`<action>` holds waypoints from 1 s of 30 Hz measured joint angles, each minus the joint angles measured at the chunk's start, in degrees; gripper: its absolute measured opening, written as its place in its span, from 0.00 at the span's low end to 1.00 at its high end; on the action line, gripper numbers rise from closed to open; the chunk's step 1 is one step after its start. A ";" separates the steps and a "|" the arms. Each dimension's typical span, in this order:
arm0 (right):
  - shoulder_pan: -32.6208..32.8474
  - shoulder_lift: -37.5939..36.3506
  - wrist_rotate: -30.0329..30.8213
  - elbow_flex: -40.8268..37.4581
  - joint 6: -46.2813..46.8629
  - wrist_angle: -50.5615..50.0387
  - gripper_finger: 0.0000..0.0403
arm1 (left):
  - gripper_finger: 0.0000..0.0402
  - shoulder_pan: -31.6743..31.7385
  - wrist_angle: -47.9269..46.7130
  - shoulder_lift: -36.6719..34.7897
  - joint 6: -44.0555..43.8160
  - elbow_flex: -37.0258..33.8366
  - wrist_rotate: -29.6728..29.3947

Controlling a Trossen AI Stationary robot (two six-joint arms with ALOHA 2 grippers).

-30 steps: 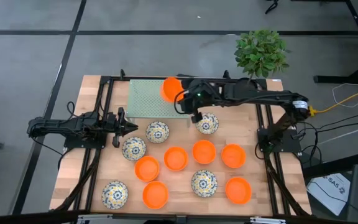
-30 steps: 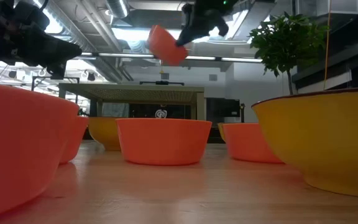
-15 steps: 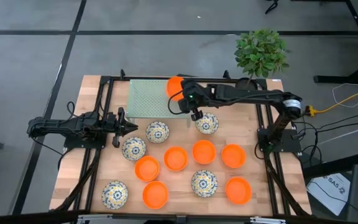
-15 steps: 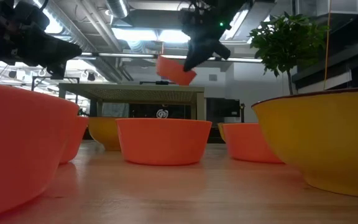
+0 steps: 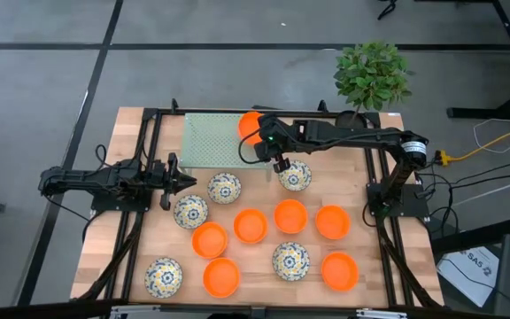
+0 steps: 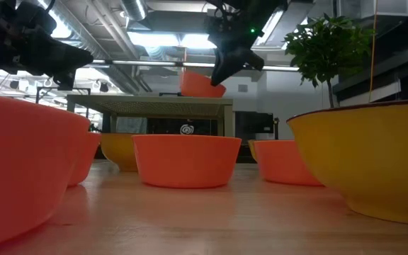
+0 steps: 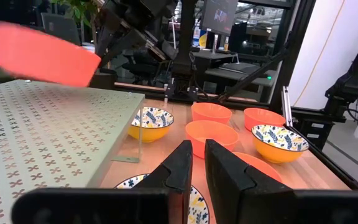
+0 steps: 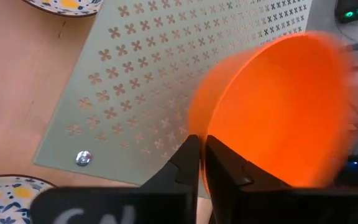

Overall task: Pick & Place Mini bowls
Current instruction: Put the orange bowl on the shelf, then stack the orange bowl on top of the orange bowl on the shelf

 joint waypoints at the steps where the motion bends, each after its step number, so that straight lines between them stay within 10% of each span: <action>1: 0.00 0.00 0.01 0.00 0.48 -0.04 0.08 | 0.09 -0.01 0.00 0.00 0.00 -0.01 -0.01; 18: 5.10 -0.52 9.10 5.28 2.29 -3.67 0.10 | 0.09 0.00 0.00 0.00 0.00 -0.01 0.00; 30: 10.30 -0.55 -4.36 15.14 14.23 -15.74 0.10 | 0.09 -0.02 0.00 0.00 0.00 -0.02 0.00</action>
